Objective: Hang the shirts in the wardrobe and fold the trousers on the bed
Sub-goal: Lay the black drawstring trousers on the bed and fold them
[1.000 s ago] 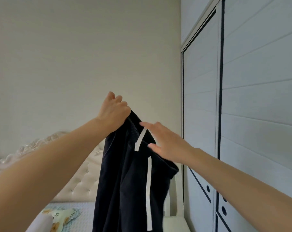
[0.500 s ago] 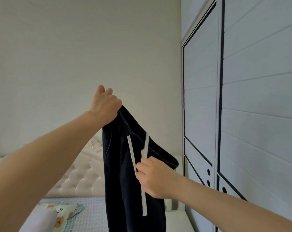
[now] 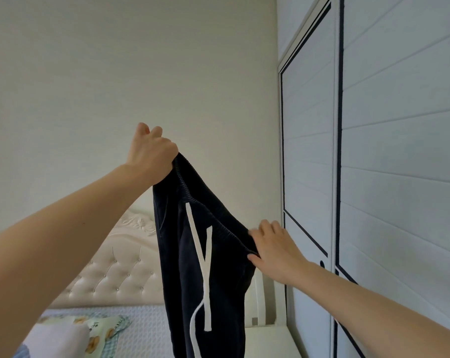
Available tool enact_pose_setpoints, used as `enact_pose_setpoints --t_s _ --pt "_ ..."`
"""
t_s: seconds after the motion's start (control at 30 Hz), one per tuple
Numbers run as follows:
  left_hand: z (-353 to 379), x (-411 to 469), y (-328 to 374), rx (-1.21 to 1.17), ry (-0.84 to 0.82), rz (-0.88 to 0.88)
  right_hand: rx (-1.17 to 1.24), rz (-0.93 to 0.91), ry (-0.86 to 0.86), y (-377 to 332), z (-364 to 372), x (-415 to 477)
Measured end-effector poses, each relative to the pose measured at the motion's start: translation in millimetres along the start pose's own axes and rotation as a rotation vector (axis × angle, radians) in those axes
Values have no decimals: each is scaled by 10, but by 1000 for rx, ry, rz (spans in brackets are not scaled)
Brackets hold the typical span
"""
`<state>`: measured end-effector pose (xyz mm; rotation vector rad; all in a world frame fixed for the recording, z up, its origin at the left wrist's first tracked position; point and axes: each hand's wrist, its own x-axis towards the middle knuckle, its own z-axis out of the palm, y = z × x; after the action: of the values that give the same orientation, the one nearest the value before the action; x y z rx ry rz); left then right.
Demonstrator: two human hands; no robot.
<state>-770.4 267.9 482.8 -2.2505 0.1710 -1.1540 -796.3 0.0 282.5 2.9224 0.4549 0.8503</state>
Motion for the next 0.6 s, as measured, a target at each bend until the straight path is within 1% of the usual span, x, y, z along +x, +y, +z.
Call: enact_pose_setpoints --t_s 0.07,0.13,0.2,0.3,0.43,0.5,0.6 --pt "12 -16 -76 -29 5 -23 -72 23 -145 137 116 -19" --pt "65 -52 -180 -84 -3 -51 -66 -11 -224 224 201 -36" --pt "149 -107 -271 -155 -16 -85 13 -33 -299 255 235 -52" --pt "256 -185 -287 -250 -22 -131 137 -63 -429 123 325 -98" --pt "343 -200 -229 -335 23 -160 225 -37 -531 -153 568 -140" --pt "376 -204 -248 -346 39 -169 183 -32 -559 -180 647 -141" --pt "462 -241 -296 -342 49 -180 145 14 -488 -60 621 -78"
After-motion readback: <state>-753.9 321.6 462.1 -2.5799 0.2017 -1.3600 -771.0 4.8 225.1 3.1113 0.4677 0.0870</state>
